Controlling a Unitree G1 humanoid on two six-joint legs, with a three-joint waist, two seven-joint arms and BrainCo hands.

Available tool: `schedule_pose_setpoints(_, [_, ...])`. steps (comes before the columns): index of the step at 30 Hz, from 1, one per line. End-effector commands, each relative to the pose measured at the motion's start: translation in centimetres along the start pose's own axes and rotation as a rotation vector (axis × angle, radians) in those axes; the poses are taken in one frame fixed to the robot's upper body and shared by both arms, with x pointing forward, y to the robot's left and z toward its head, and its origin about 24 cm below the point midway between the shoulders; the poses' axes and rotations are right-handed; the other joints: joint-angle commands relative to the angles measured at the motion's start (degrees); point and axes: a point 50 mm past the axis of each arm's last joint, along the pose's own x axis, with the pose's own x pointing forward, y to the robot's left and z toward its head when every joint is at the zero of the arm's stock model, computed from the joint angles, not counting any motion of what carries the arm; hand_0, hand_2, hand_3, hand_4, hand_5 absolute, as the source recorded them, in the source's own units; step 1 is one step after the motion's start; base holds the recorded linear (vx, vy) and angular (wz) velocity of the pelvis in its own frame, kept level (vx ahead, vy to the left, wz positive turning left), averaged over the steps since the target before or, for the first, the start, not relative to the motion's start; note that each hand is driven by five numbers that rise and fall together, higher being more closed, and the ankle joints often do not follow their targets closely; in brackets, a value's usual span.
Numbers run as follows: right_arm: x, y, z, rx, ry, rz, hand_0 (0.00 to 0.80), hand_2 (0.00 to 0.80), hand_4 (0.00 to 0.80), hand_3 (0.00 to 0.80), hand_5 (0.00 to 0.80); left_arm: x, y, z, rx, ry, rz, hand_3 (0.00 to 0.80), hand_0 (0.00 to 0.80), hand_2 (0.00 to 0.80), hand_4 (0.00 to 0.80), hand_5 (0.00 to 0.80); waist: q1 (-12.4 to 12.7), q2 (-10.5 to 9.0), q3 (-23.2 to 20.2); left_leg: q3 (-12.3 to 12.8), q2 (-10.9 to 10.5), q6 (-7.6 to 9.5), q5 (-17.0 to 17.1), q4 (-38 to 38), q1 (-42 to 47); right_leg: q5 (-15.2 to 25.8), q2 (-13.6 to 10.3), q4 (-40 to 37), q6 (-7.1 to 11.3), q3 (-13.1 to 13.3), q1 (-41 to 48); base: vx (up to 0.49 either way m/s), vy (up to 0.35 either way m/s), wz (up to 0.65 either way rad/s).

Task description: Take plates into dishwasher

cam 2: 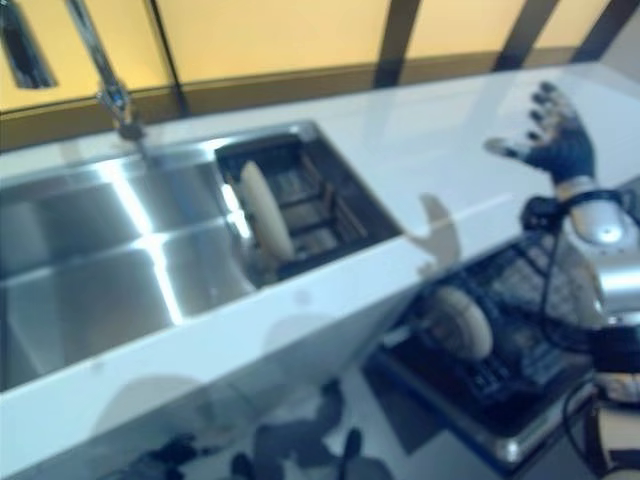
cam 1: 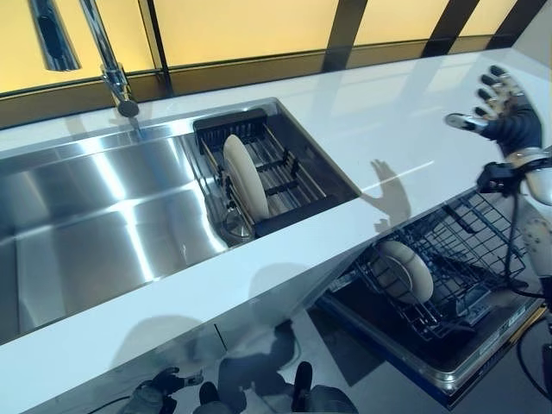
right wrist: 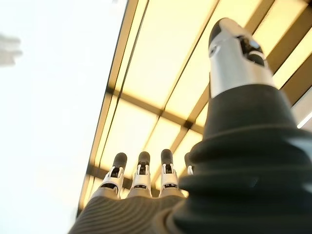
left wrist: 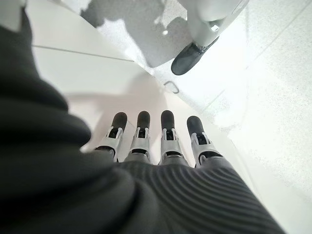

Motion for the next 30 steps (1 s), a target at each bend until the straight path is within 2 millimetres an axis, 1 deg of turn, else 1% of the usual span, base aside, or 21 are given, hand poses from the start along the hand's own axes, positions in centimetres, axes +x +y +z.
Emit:
schedule_pose_setpoints(1, [1.8,3.7,4.6,0.150,-0.116,0.129,0.000,0.000,0.000,0.000,0.000,0.3,-0.5,1.1,0.002,-0.023,-0.005,0.000,0.000,0.000,0.000,0.000,3.88,1.37,-1.01,-1.07,-3.69,5.93,-4.30,-0.09,0.22,1.48,-5.73,12.99,4.11,-0.38,1.24,0.077,0.105,0.18])
schedule_pose_setpoints(4, [2.3,5.9,4.0,0.258,-0.065,0.154,0.000,0.000,0.000,0.000,0.000,0.3,-1.1,0.9,0.018,-0.014,-0.018,0.000,0.000,0.000,0.000,0.000,5.46,1.54,-1.78,-2.23,-4.41,6.34,-4.69,-0.09,0.33,1.95,-6.76,13.87,3.98,-1.42,2.24,0.081,0.098,0.24])
schedule_pose_setpoints(7, [2.7,7.4,3.8,0.339,-0.038,0.130,0.000,0.000,0.000,0.000,0.000,0.3,-1.4,0.6,0.039,-0.003,-0.029,0.000,0.000,0.000,0.000,0.000,6.79,1.85,-2.25,-3.67,-5.12,6.69,-4.96,-0.09,0.37,2.53,-7.70,15.26,3.98,-1.99,2.82,0.058,0.091,0.37])
schedule_pose_setpoints(9, [3.0,8.2,3.8,0.356,-0.032,0.112,0.000,0.000,0.000,0.000,0.000,0.3,-1.7,0.6,0.058,0.007,-0.036,0.000,0.000,0.000,0.000,0.000,7.62,2.15,-2.47,-4.65,-5.55,6.93,-5.05,-0.09,0.38,2.73,-8.13,16.47,4.01,-2.41,3.06,0.039,0.085,0.43])
schedule_pose_setpoints(10, [3.0,8.3,3.8,0.357,-0.032,0.110,0.000,0.000,0.000,0.000,0.000,0.3,-1.7,0.6,0.059,0.008,-0.036,0.000,0.000,0.000,0.000,0.000,7.65,2.17,-2.48,-4.78,-5.61,6.96,-5.06,-0.09,0.39,2.75,-8.23,16.62,4.04,-2.51,3.06,0.030,0.079,0.60])
schedule_pose_setpoints(11, [3.2,8.9,3.8,0.360,-0.037,0.089,0.000,0.000,0.000,0.000,0.000,0.3,-1.8,0.5,0.067,0.015,-0.037,0.000,0.000,0.000,0.000,0.000,8.22,2.32,-2.57,-5.47,-5.93,7.11,-5.14,-0.09,0.50,2.99,-8.58,17.29,4.09,-2.91,3.10,0.024,0.066,0.56])
schedule_pose_setpoints(14, [3.5,9.6,3.8,0.358,-0.028,0.056,0.000,0.000,0.000,0.000,0.000,0.3,-1.6,0.3,0.060,0.039,-0.026,0.000,0.000,0.000,0.000,0.000,9.36,2.46,-2.77,-6.52,-6.57,7.35,-5.41,-0.09,0.82,3.11,-9.28,17.89,4.15,-4.32,3.53,0.021,0.053,0.43])
schedule_pose_setpoints(18, [4.1,9.8,3.6,0.363,-0.021,0.020,0.000,0.000,0.000,0.000,0.000,0.3,-1.5,0.3,0.051,0.051,-0.026,0.000,0.000,0.000,0.000,0.000,10.42,2.56,-3.21,-7.37,-6.88,7.49,-5.82,-0.09,1.47,3.58,-10.03,18.20,4.43,-5.92,3.82,0.019,0.018,0.17])
schedule_pose_setpoints(24, [4.7,9.9,3.7,0.387,-0.019,-0.045,0.000,0.000,0.000,0.000,0.000,0.4,-1.9,1.1,0.058,0.039,-0.031,0.000,0.000,0.000,0.000,0.000,11.99,2.38,-3.43,-9.04,-7.22,7.69,-6.26,-0.09,2.37,3.28,-10.74,19.22,4.72,-7.72,4.54,0.012,-0.013,0.18])
schedule_pose_setpoints(30, [5.0,8.9,3.4,0.371,-0.030,-0.112,0.000,0.000,0.000,0.000,0.000,0.4,-2.8,1.8,0.074,0.010,-0.055,0.000,0.000,0.000,0.000,0.000,12.71,2.33,-3.79,-10.68,-7.16,7.88,-6.11,-0.09,2.51,3.99,-11.07,20.17,4.80,-8.53,4.39,0.008,-0.016,0.08])
